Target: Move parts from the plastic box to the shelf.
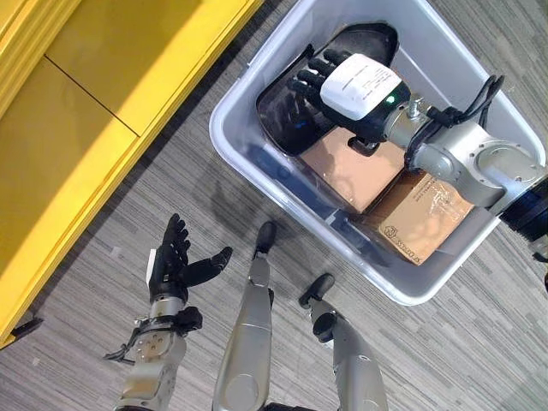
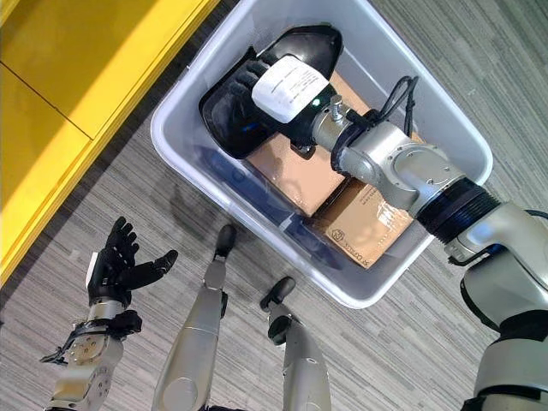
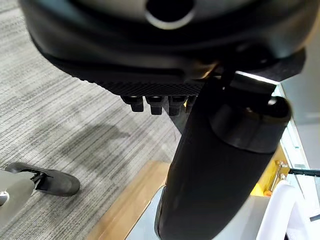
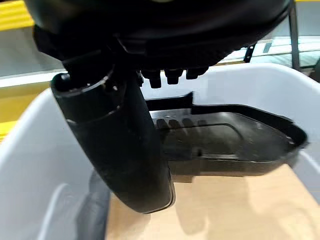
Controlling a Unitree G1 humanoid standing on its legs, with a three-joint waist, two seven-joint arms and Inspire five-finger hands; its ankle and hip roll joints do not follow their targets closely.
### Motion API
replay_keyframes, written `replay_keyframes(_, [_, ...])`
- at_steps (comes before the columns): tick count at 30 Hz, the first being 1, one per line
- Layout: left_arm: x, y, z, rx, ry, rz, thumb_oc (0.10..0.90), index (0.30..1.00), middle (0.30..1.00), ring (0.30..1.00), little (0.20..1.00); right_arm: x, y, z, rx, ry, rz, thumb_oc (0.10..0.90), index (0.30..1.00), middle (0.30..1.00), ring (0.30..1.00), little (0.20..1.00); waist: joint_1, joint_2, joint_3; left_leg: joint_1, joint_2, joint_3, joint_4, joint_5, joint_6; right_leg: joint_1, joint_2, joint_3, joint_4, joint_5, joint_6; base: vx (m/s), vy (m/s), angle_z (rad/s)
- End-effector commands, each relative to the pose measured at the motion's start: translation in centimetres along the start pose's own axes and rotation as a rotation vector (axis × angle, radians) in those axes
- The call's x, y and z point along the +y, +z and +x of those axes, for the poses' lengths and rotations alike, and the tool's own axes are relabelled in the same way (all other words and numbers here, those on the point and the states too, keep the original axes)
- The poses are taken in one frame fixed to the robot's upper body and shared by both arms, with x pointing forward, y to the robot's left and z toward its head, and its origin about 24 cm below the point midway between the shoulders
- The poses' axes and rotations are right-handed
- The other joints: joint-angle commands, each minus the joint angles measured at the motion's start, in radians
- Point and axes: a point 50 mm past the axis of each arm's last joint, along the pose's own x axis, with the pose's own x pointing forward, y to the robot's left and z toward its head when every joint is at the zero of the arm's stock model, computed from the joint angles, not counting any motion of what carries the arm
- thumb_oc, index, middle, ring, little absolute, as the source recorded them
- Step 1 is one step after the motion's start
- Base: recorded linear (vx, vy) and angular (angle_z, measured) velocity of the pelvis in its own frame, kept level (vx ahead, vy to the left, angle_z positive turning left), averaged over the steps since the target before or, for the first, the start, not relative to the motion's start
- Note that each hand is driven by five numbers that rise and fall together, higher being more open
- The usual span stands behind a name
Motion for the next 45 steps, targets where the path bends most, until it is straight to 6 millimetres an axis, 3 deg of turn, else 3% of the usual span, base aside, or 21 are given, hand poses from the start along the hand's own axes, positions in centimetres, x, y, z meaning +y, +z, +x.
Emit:
replay_keyframes(1, [-0.1,3.2,-0.1,-0.172,-0.03,0.007,0.9,1.0,1.0,1.0,1.0,-6.2,-2.4,-0.2,0.038,-0.18,-0.141,0.9,1.0,1.0,1.0,1.0,-0.003,0.001,-0.005,0.027,0.054,0.07,0.086,-0.132,-0.05,0.12,-0.02,0.106,-0.069,0.01,0.069,0.03,0.011,0.05])
replay_keyframes(12, [0.3,3.4,-0.1,-0.188,-0.007,0.01,0.9,1.0,1.0,1.0,1.0,-6.4,-5.2,-0.9,0.163,-0.186,-0.147,0.9,1.0,1.0,1.0,1.0,-0.01,0.008,-0.005,-0.033,0.028,0.069,0.11,-0.156,-0.043,0.086,-0.027,0.107,-0.069,0.007,0.073,0.01,-0.002,0.0])
replay_keyframes(26, [0.8,4.2,-0.1,-0.224,0.02,0.019,0.9,1.0,1.0,1.0,1.0,-6.9,-4.5,0.2,0.146,-0.21,-0.16,0.9,1.0,1.0,1.0,1.0,-0.006,0.006,-0.005,-0.153,0.004,0.044,0.189,-0.2,-0.023,-0.013,-0.036,0.118,0.007,-0.005,0.083,0.01,0.005,0.03])
replay_keyframes(36, [0.7,5.1,0.1,-0.273,0.057,0.0,0.9,1.0,1.0,1.0,1.0,-7.4,-4.3,1.0,0.162,-0.249,-0.144,0.9,1.0,1.0,1.0,1.0,0.004,0.024,-0.005,-0.301,-0.04,0.0,0.303,-0.243,0.014,-0.183,-0.069,0.134,0.205,-0.052,0.09,0.01,0.015,0.05])
replay_keyframes(42, [0.5,5.4,0.4,-0.295,0.066,-0.01,0.9,1.0,1.0,1.0,1.0,-6.9,-4.8,1.5,0.204,-0.242,-0.122,0.9,1.0,1.0,1.0,1.0,0.012,0.038,-0.005,-0.338,-0.055,-0.016,0.324,-0.245,0.023,-0.241,-0.086,0.142,0.276,-0.068,0.093,0.0,0.005,0.0])
replay_keyframes(43, [0.5,5.4,0.4,-0.297,0.065,-0.012,0.9,1.0,1.0,1.0,1.0,-6.4,-5.2,1.6,0.231,-0.23,-0.101,0.631,0.624,0.624,0.624,0.624,0.015,0.043,-0.005,-0.342,-0.056,-0.018,0.327,-0.245,0.025,-0.251,-0.092,0.142,0.288,-0.069,0.094,0.0,0.0,0.0])
replay_keyframes(44, [0.4,5.5,0.5,-0.299,0.064,-0.017,0.9,1.0,1.0,1.0,1.0,-6.1,-5.5,1.7,0.249,-0.22,-0.094,0.469,0.396,0.396,0.396,0.396,0.016,0.044,-0.005,-0.348,-0.059,-0.02,0.33,-0.245,0.027,-0.258,-0.094,0.144,0.296,-0.071,0.093,0.0,0.034,0.01])
replay_keyframes(45, [0.2,5.4,0.6,-0.295,0.06,-0.022,0.9,1.0,1.0,1.0,1.0,-5.0,-5.9,1.8,0.276,-0.181,-0.077,0.4,0.3,0.3,0.3,0.3,0.018,0.049,-0.005,-0.349,-0.062,-0.02,0.327,-0.242,0.029,-0.264,-0.097,0.142,0.302,-0.071,0.094,0.0,0.031,-0.01])
